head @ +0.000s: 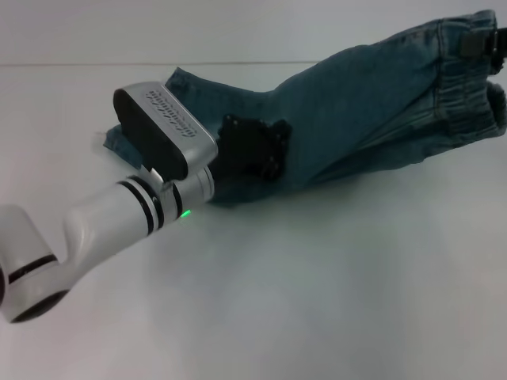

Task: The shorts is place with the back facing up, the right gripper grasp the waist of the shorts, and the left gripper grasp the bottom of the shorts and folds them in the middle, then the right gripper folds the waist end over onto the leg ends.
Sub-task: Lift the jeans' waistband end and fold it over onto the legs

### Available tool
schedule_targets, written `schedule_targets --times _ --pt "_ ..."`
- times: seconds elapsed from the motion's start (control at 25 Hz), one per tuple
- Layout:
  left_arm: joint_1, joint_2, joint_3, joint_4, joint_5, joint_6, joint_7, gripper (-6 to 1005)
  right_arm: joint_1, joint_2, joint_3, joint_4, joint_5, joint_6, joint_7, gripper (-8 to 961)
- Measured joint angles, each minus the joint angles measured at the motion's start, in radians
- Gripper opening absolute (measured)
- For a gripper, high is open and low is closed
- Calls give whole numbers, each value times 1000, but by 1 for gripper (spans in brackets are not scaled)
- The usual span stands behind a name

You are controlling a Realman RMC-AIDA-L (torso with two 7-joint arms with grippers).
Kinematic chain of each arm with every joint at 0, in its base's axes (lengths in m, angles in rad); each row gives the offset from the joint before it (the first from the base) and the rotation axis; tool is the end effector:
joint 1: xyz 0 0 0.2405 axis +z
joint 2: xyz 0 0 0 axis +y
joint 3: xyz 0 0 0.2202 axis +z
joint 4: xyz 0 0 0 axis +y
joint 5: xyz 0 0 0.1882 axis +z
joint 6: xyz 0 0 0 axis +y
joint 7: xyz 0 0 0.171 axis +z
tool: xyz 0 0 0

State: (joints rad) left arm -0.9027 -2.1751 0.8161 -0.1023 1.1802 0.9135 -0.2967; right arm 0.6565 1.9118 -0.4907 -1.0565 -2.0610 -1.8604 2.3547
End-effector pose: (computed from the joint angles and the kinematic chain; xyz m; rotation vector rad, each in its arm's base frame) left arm -0.1569 0.3624 -0.1160 -2.3604 -0.2415 -0.5695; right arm 0.1653 0.3380 0.1266 -2.5277 1.3058 0.7518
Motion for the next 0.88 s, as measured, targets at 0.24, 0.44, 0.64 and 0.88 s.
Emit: schedule_targets --times 0.24,0.44,0.64,0.88 --pt "-37 0 0 -82 36 28 2 31 12 -2 3 -8 27 -7 7 91" --pt "-69 0 -108 -166 163 58 2 32 24 -2 -3 -8 41 -8 9 89" --pt "-72 0 -374 -249 439 54 34 32 36 0 -12 -8 39 -5 9 87" --pt "-47 0 -669 -387 699 -54 165 35 37 2 -36 -2 38 2 6 86"
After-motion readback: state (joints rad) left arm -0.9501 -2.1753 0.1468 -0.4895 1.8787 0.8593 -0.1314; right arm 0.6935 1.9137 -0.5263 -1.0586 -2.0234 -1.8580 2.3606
